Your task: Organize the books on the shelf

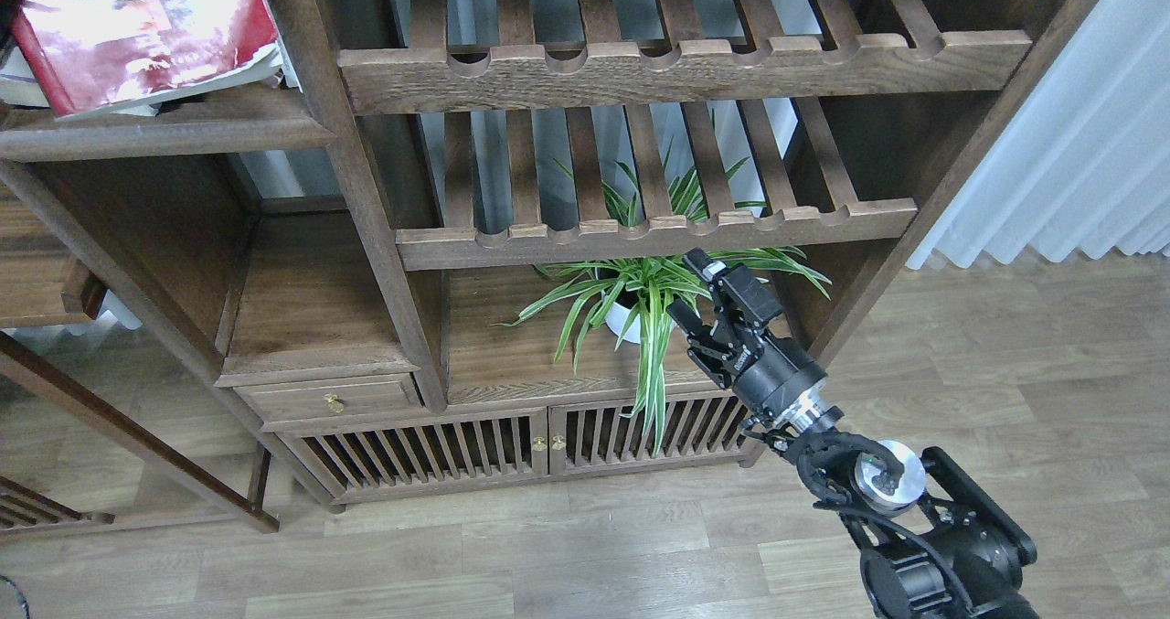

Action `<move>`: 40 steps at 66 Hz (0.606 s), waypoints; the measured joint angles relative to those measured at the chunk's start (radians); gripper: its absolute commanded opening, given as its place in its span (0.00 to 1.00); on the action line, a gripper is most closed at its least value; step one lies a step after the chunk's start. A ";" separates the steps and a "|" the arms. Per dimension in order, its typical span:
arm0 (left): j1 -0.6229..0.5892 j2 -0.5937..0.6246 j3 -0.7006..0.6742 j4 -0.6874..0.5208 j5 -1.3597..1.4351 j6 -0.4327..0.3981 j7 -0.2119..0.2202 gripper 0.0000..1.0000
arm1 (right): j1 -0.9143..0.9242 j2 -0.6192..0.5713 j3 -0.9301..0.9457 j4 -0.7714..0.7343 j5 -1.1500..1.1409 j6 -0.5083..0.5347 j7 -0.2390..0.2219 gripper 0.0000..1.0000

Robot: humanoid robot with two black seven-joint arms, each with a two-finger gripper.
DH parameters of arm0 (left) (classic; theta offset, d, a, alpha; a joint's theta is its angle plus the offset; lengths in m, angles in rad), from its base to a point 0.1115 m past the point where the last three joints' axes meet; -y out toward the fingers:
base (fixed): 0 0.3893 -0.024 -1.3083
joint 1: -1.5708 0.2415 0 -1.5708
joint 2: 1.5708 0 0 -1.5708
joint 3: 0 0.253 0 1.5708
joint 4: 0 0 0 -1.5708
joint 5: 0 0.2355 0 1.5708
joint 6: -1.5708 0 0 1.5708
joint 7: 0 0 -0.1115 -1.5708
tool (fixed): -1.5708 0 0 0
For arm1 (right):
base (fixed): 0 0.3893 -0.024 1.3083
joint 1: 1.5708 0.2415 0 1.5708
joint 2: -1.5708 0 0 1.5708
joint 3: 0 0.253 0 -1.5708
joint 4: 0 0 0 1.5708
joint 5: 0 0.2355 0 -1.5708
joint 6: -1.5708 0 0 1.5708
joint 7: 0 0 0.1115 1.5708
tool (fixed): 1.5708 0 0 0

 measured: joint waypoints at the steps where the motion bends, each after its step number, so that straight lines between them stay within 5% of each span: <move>1: -0.004 0.000 0.000 0.000 0.000 0.000 0.000 0.00 | 0.000 0.000 0.000 0.000 0.000 0.000 0.000 0.98; 40: -0.073 0.001 -0.082 0.040 0.128 0.000 -0.018 0.00 | 0.000 0.035 0.000 -0.003 -0.007 0.000 0.000 0.98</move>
